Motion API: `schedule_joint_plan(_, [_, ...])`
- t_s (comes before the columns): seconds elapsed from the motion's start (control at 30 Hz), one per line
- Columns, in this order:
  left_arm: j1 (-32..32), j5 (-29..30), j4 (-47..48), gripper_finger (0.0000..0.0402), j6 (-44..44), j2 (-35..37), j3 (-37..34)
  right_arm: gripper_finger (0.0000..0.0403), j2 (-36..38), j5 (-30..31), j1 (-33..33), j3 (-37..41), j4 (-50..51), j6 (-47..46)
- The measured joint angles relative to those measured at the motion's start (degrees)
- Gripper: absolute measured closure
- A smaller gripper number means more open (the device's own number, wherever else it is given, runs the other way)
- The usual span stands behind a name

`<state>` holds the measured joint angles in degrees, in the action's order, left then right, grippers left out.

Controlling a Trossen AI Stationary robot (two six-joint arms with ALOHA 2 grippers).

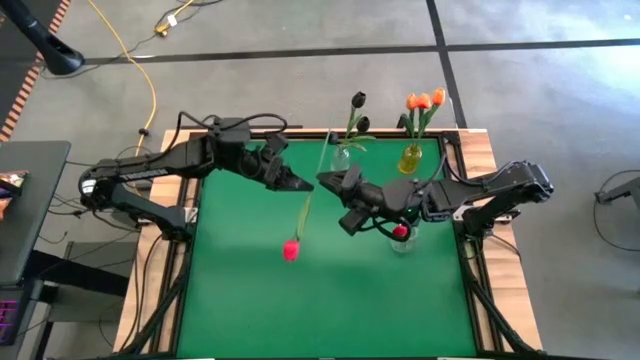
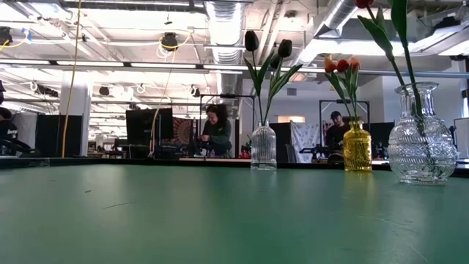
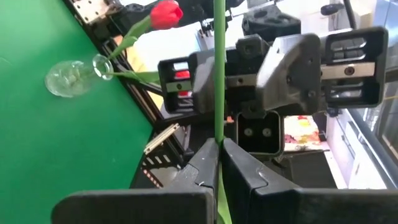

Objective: Sort flowers into vase by color
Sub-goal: Put the red flower into the right transparent vase

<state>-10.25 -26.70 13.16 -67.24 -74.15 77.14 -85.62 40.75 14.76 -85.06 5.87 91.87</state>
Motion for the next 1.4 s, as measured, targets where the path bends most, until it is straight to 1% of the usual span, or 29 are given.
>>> schedule_joint_plan(0.27, [0.7, 0.7, 0.3, 0.0401, 0.4, 0.0, 0.0, 0.0223, 0.0, -2.0, -0.1, 0.0, 0.6, 0.2])
schedule_joint_plan(0.4, [1.7, 0.9, 0.2, 0.0401, 0.2, -0.7, 0.0, 0.0223, -1.0, -4.2, -0.7, 0.0, -0.2, 0.3])
schedule_joint_plan(0.6, [2.0, -0.5, 0.8, 0.0401, 0.1, -1.7, 0.0, 0.0224, -3.6, -3.0, -0.7, 0.1, -1.1, 0.3])
schedule_joint_plan(0.7, [2.0, -0.5, 0.9, 0.0401, 0.0, -1.7, 0.0, 0.0234, -4.0, -2.4, -0.7, 0.0, -0.5, 0.1])
schedule_joint_plan(0.87, [2.0, -0.5, 1.8, 0.0401, 0.1, -1.7, 0.0, 0.0261, -4.6, -0.5, -0.2, 0.0, -0.7, -0.1])
schedule_joint_plan(1.03, [1.4, -0.5, 4.4, 0.0401, 0.1, -1.7, 0.0, 0.0285, -4.5, -0.4, 0.3, 0.0, -0.9, -0.1])
schedule_joint_plan(1.4, [0.7, 0.0, 3.9, 0.0396, 1.6, -1.7, 0.0, 0.0298, -4.4, -0.1, 0.2, 0.0, -0.7, -0.6])
